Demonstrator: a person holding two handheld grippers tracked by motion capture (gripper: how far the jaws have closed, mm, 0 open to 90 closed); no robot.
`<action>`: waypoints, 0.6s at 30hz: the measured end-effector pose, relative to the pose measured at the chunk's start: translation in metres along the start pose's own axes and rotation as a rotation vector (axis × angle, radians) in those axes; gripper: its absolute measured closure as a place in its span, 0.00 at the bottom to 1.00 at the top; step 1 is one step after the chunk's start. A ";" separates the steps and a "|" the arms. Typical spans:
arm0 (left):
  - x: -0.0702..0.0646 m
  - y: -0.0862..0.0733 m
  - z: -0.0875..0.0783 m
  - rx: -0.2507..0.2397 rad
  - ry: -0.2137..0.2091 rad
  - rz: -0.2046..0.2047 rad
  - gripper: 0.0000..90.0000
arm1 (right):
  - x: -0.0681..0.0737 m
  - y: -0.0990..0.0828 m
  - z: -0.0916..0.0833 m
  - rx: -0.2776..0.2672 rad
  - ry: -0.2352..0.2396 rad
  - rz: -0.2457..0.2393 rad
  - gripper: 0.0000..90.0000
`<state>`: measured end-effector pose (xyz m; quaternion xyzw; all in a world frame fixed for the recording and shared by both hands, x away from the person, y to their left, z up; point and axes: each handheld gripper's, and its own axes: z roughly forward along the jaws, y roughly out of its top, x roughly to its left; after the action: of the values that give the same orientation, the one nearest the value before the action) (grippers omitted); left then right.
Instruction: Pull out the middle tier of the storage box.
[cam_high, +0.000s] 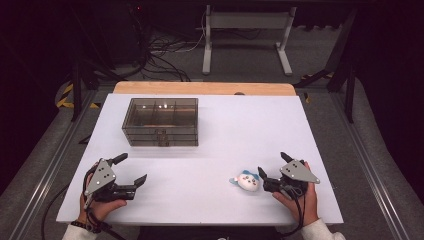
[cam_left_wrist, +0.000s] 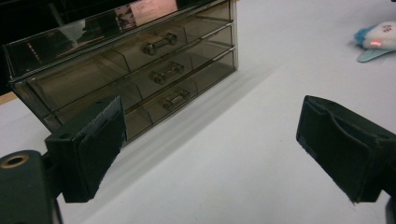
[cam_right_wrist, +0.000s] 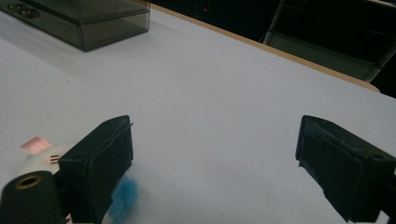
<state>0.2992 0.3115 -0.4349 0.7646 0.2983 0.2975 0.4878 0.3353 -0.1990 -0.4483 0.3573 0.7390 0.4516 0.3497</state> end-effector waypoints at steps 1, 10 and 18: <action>0.000 0.000 0.002 0.009 0.004 0.004 0.13 | -0.001 -0.001 0.000 0.001 0.001 0.001 0.13; -0.004 -0.001 0.004 0.033 0.005 0.034 0.15 | 0.001 0.000 -0.003 0.000 -0.005 0.001 0.13; -0.010 -0.002 0.012 0.082 0.084 0.190 0.30 | 0.004 -0.001 0.001 0.019 0.004 -0.017 0.13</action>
<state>0.3018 0.2979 -0.4427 0.7955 0.2565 0.3616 0.4131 0.3332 -0.1955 -0.4506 0.3533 0.7471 0.4421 0.3487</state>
